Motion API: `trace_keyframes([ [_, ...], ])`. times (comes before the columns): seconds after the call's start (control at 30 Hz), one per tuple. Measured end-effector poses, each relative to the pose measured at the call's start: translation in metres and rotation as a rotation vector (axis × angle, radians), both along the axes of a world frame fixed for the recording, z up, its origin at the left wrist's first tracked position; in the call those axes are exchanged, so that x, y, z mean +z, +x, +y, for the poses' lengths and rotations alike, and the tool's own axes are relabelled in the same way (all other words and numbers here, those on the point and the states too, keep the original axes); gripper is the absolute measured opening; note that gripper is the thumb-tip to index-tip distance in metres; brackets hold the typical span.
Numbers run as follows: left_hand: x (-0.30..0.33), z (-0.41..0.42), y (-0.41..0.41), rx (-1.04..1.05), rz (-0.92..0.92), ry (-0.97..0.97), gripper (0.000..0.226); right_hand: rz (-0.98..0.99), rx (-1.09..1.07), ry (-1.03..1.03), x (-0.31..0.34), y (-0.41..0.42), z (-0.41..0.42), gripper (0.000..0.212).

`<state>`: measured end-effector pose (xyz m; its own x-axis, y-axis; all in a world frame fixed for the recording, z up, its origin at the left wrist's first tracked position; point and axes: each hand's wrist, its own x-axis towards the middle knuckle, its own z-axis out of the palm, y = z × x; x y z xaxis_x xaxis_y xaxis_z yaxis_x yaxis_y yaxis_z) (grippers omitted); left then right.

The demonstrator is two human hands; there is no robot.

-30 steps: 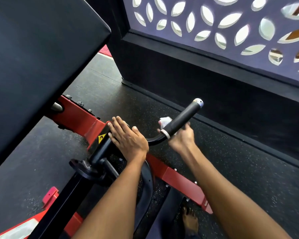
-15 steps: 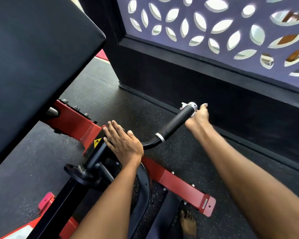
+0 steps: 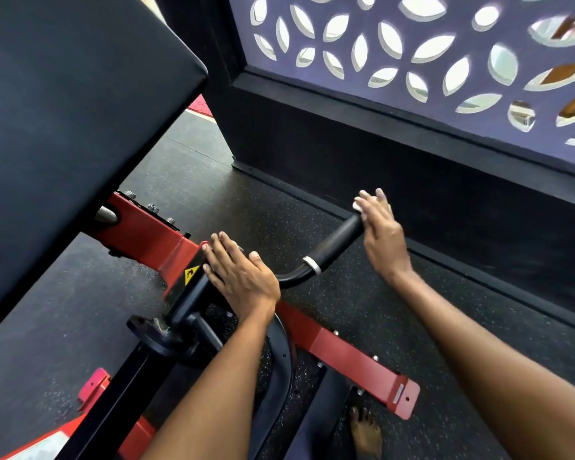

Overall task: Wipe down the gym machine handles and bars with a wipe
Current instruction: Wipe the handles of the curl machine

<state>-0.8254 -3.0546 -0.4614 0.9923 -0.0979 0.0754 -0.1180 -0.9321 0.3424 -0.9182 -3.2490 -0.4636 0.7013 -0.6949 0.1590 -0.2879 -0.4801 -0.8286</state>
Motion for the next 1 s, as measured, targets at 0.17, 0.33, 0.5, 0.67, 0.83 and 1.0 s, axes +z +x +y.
trace_keyframes([
  [0.17, -0.001, 0.0, 0.0, -0.006, -0.007, -0.012, 0.062, 0.007, 0.367, -0.311, -0.003, -0.011, 0.066, 0.039],
  [0.33, -0.002, 0.0, 0.001, 0.0, -0.019, -0.017, 0.065, 0.082, 0.687, -0.692, 0.003, 0.013, 0.04, 0.041],
  [0.5, -0.002, 0.001, 0.0, -0.007, -0.037, -0.022, 0.066, 0.305, 0.365, -0.555, 0.008, 0.027, -0.04, 0.04],
  [0.67, -0.003, 0.001, 0.001, -0.002, -0.026, -0.024, 0.066, 0.442, -0.043, 0.451, 0.019, 0.03, -0.055, 0.047],
  [0.83, -0.002, 0.001, 0.0, -0.005, -0.035, -0.033, 0.066, 0.22, -0.372, 0.517, 0.01, 0.031, -0.019, 0.042],
  [1.0, -0.002, 0.001, 0.0, -0.005, -0.043, -0.036, 0.066, -0.008, -0.329, 0.217, 0.009, 0.022, -0.017, 0.021],
])
